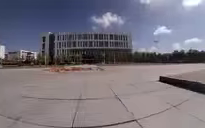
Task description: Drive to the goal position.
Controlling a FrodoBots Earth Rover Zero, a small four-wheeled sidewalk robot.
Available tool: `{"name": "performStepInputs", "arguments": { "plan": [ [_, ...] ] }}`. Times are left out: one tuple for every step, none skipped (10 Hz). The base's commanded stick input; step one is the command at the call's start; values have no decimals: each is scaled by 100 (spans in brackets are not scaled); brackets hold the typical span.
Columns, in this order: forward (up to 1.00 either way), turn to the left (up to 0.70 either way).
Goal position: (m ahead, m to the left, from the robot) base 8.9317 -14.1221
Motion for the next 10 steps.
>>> {"name": "performStepInputs", "arguments": {
  "plan": [
    [70, 0],
    [70, 0],
    [70, 0],
    [70, 0],
    [70, 0],
    [70, 0],
    [70, 0],
    [70, 0],
    [70, 0],
    [70, 0]
  ]
}}
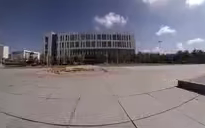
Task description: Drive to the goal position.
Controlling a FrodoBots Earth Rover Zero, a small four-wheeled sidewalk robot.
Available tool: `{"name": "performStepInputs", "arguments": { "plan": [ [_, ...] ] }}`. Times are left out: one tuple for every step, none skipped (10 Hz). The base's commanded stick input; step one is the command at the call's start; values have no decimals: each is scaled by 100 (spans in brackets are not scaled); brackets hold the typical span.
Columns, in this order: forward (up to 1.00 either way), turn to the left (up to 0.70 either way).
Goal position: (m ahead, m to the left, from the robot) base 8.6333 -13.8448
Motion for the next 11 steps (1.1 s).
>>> {"name": "performStepInputs", "arguments": {
  "plan": [
    [66, 0],
    [66, 0],
    [66, 0],
    [66, 0],
    [67, 0],
    [67, 0],
    [68, 0],
    [70, 0],
    [70, 0],
    [70, 0],
    [70, 0]
  ]
}}
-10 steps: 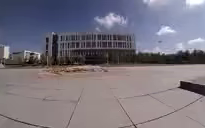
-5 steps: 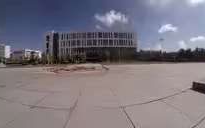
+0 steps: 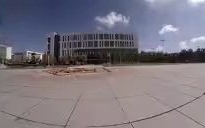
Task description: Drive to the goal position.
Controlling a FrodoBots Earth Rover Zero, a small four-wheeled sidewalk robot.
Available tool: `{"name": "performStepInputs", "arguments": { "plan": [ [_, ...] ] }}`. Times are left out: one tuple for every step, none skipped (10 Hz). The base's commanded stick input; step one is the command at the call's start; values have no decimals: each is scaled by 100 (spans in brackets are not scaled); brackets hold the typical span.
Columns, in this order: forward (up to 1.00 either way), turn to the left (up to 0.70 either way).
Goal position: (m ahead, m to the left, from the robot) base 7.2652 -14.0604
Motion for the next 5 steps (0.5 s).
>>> {"name": "performStepInputs", "arguments": {
  "plan": [
    [70, 0],
    [70, 0],
    [70, 0],
    [70, 0],
    [70, 0]
  ]
}}
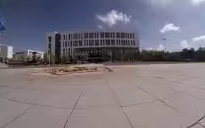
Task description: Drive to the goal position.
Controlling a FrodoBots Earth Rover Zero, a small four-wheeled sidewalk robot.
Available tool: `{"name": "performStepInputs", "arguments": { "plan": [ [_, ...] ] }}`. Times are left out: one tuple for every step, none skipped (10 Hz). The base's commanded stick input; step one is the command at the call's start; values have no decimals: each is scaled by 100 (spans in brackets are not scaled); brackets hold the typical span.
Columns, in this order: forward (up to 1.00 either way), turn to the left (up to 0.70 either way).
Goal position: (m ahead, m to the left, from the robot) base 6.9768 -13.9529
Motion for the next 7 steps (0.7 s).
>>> {"name": "performStepInputs", "arguments": {
  "plan": [
    [70, 0],
    [70, -1],
    [70, -5],
    [70, -12],
    [70, -28],
    [70, -35],
    [70, -35]
  ]
}}
